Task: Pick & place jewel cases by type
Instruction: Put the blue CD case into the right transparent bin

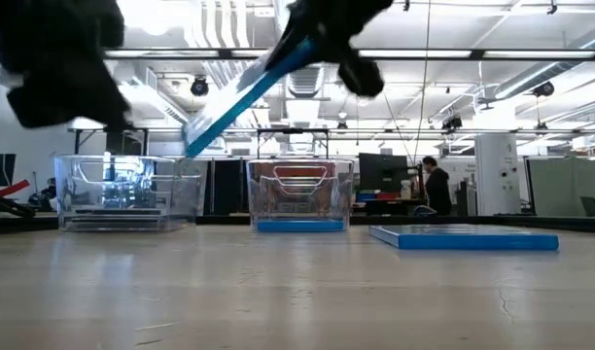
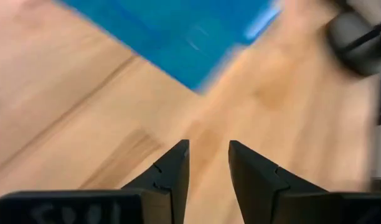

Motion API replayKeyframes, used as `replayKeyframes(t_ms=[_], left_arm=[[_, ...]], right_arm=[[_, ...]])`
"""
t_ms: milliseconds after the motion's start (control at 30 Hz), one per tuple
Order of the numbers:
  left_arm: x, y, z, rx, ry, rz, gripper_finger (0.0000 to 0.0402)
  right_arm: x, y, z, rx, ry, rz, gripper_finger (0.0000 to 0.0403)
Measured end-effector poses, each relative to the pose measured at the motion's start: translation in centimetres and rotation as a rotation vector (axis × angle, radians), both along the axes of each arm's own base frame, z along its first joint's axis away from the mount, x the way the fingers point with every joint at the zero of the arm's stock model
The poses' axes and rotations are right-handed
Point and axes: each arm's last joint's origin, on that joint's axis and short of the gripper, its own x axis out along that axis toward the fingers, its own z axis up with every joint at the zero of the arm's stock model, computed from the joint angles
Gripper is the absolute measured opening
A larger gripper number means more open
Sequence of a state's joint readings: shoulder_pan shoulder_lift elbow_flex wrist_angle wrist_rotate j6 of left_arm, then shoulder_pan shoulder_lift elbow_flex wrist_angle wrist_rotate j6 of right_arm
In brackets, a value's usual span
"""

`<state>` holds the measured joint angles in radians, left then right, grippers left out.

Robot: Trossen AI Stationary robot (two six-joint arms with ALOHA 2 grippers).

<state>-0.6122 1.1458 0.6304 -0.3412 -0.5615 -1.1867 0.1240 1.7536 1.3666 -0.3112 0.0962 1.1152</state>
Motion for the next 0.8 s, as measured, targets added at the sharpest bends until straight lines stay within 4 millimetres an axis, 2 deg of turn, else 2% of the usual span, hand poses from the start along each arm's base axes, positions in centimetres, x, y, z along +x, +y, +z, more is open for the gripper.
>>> replayKeyframes(t_ms=[200,300,367,567,800], left_arm=[[-1.7,0.2,3.7,-0.077,-0.194,-0.064,0.0094],[-2.4,0.6,5.0,-0.117,-0.259,-0.068,0.0094],[-2.8,1.0,5.6,-0.136,-0.286,-0.067,0.0094],[-3.5,1.5,6.4,-0.167,-0.329,-0.066,0.0094],[-3.3,1.4,6.2,-0.152,-0.323,-0.063,0.0094]], right_arm=[[-2.6,-2.6,4.5,-0.262,-0.080,-0.128,0.0024],[-3.8,-4.7,6.0,-0.353,-0.073,-0.170,0.0024],[-4.3,-6.2,6.0,-0.380,-0.028,-0.167,0.0024],[-4.6,-10.2,4.4,-0.450,0.209,-0.044,0.0024],[-2.6,-13.1,3.7,-0.596,0.386,0.248,0.0024]])
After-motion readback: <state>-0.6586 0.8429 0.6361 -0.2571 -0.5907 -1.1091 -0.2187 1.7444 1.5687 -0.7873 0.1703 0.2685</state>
